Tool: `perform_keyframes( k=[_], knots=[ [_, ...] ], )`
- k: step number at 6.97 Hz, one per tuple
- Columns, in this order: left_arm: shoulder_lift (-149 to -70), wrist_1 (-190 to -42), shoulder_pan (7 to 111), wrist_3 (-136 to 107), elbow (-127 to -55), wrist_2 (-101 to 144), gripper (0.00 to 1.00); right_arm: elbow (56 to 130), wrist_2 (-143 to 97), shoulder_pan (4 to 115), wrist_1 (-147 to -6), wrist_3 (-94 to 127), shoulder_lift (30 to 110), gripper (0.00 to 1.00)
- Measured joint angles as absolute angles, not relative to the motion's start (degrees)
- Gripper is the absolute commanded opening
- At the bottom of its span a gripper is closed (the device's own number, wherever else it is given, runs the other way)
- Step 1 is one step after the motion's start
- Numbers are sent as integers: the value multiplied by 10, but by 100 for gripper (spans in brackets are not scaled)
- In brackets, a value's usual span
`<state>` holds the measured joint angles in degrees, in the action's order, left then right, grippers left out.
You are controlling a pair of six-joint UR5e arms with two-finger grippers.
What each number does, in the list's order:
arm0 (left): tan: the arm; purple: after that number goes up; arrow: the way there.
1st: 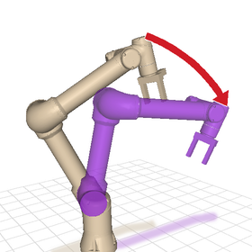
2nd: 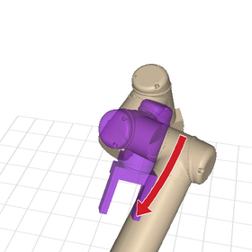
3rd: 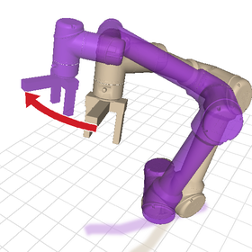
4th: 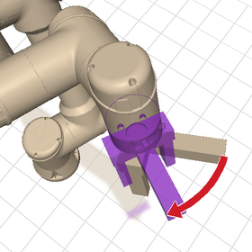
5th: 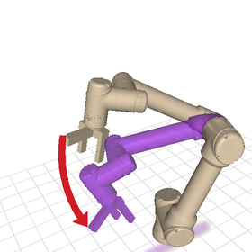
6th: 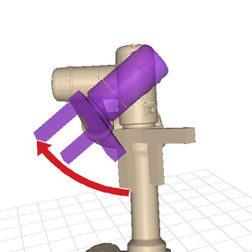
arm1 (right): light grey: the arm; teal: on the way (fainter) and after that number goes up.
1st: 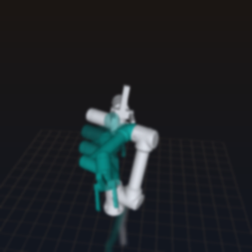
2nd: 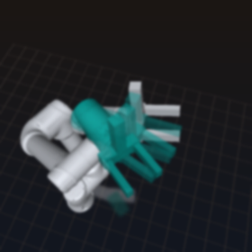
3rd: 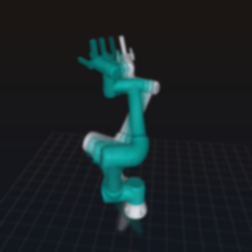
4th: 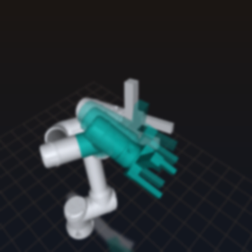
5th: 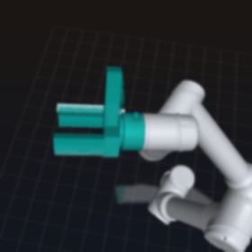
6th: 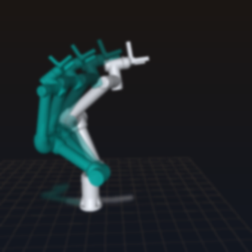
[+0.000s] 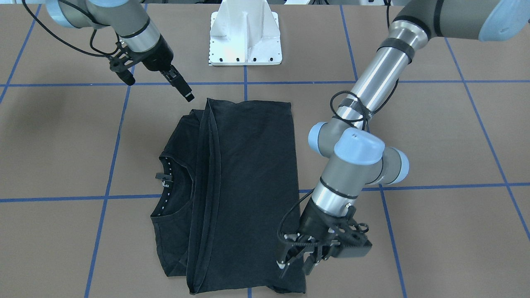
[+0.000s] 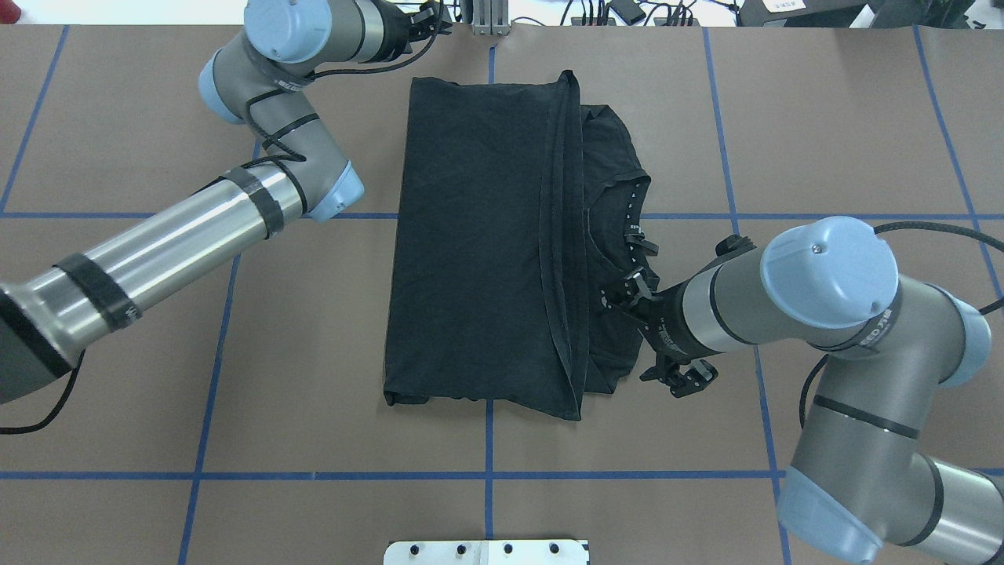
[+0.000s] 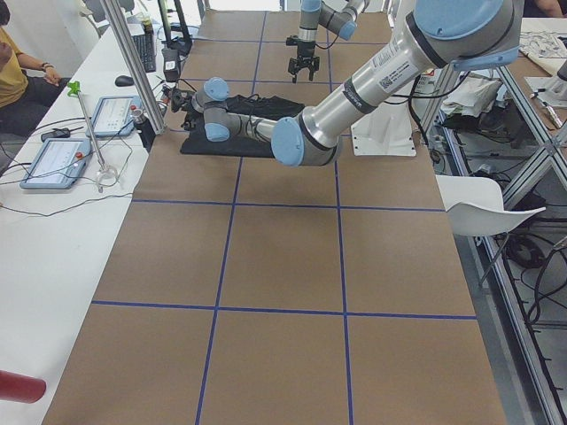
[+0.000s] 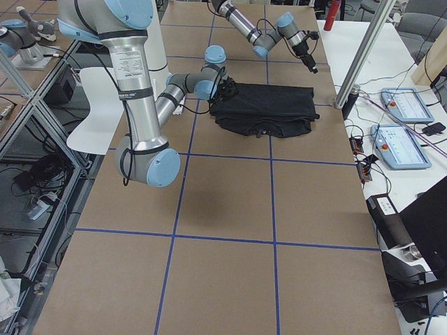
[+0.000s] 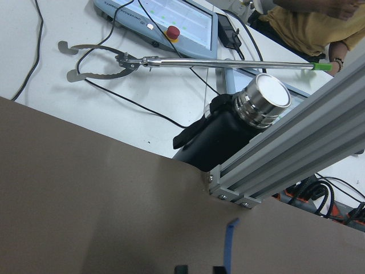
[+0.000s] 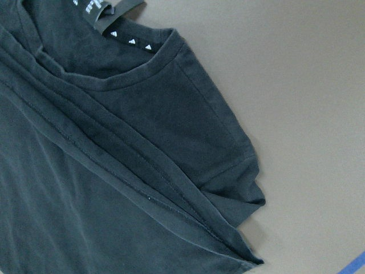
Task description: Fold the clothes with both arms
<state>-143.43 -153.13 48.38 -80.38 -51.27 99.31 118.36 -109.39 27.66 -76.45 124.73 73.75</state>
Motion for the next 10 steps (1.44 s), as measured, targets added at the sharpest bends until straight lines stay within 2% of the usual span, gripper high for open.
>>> perform_keyframes(
  k=[1, 3, 5, 7, 10],
  knots=[
    [-1354, -1487, 485, -804, -639, 1030, 100, 1180, -1084, 255, -768, 1174, 734, 86],
    [-1209, -1365, 488, -797, -883, 1085, 99, 1177, -1071, 227, -800, 992, 733, 69],
    [-1132, -1237, 476, -784, -1044, 1092, 99, 1164, -1017, 194, -817, 864, 726, 62],
    [-1102, -1187, 446, -782, -1103, 1082, 99, 1132, -965, 176, -815, 829, 696, 61],
    [-1087, -1180, 433, -781, -1112, 1070, 99, 1091, -936, 174, -812, 816, 661, 58]
  ],
)
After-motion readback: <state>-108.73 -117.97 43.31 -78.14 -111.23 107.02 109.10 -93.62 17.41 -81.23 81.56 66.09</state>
